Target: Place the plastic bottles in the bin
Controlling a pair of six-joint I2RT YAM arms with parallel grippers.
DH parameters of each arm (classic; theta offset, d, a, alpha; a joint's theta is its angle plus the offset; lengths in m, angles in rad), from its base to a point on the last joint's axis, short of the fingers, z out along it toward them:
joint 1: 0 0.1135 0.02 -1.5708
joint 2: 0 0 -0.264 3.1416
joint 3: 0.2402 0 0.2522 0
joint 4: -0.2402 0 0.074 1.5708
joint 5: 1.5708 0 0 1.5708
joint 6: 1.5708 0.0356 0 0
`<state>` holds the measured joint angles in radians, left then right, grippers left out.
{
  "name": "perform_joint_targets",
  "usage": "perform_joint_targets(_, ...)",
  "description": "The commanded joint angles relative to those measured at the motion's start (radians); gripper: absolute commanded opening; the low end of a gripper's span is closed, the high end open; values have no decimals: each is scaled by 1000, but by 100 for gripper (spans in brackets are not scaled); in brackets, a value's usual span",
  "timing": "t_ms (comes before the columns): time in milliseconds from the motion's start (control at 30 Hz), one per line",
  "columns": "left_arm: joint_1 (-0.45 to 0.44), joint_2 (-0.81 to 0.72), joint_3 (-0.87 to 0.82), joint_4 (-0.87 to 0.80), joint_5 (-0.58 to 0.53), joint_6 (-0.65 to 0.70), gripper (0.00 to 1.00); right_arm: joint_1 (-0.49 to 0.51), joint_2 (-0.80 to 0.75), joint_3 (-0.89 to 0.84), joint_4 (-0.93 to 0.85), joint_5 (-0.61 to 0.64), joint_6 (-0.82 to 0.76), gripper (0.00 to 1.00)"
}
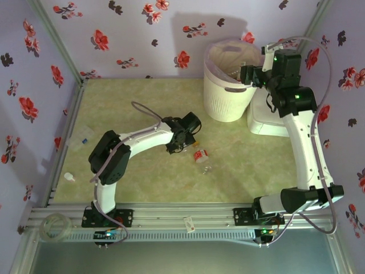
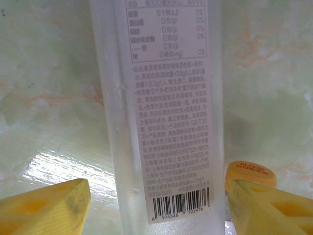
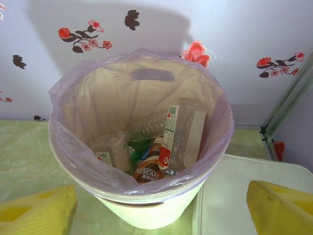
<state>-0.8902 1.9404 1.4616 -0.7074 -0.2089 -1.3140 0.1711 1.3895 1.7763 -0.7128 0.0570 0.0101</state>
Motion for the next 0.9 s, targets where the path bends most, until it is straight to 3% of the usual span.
perform_joint_targets(0,-1,30,-34,28,7,-50,74,6,-16,-9,29,19,1,90)
perform_joint_targets(133,0,49,-53,64,29,-52,72,5,-14,-2,21,18,1,90)
perform_joint_targets(600,13,3,-116,98,19,-40,48,7,-21,-2,18,-4,14,90)
perform_joint_targets(800,16,-74,-120,144,-36,157,31,11,-68,-14,27,-71,53,90)
perform_joint_targets(867,16,-113,-147,192,-53,216,30,18,-85,-19,31,-102,70,91)
